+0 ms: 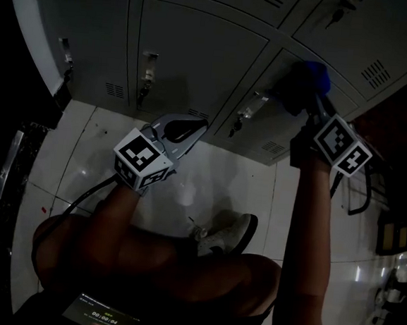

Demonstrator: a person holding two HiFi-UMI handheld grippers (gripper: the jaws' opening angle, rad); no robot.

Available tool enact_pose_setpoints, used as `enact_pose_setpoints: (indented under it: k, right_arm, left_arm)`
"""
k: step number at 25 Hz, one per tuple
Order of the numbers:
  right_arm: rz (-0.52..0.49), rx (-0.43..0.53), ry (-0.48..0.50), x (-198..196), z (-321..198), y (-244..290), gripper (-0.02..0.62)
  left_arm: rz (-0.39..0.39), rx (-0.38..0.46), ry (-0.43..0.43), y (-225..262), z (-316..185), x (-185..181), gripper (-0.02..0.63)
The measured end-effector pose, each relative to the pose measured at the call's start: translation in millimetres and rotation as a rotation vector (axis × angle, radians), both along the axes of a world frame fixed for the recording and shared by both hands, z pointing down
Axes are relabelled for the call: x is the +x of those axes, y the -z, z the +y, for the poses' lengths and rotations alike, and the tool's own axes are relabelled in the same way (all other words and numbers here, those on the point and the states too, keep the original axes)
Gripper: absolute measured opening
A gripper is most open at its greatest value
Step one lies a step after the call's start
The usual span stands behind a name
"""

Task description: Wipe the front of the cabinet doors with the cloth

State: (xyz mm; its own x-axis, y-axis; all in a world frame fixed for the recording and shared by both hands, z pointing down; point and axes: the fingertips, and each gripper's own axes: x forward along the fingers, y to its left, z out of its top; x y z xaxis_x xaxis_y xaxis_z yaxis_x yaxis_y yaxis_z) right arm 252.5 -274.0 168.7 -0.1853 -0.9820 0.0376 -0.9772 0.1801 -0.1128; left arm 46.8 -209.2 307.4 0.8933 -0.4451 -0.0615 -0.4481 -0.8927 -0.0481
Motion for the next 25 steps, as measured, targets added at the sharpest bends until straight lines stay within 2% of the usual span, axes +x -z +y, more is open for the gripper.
enact_pose_setpoints:
  k: [17, 22, 25]
  right_arm:
    - [0.004, -0.004, -0.232, 138, 38, -1, 0.080]
    - [0.001, -0.006, -0.302, 167, 46, -4, 0.080]
    - [0.001, -0.010, -0.312, 174, 47, -6, 0.080]
  left_arm:
    - [-0.044, -0.008, -0.017, -15, 2, 10, 0.005]
    - [-0.049, -0.015, -0.016, -17, 1, 12, 0.005]
    - [-0.055, -0.014, -0.017, -19, 1, 13, 0.005]
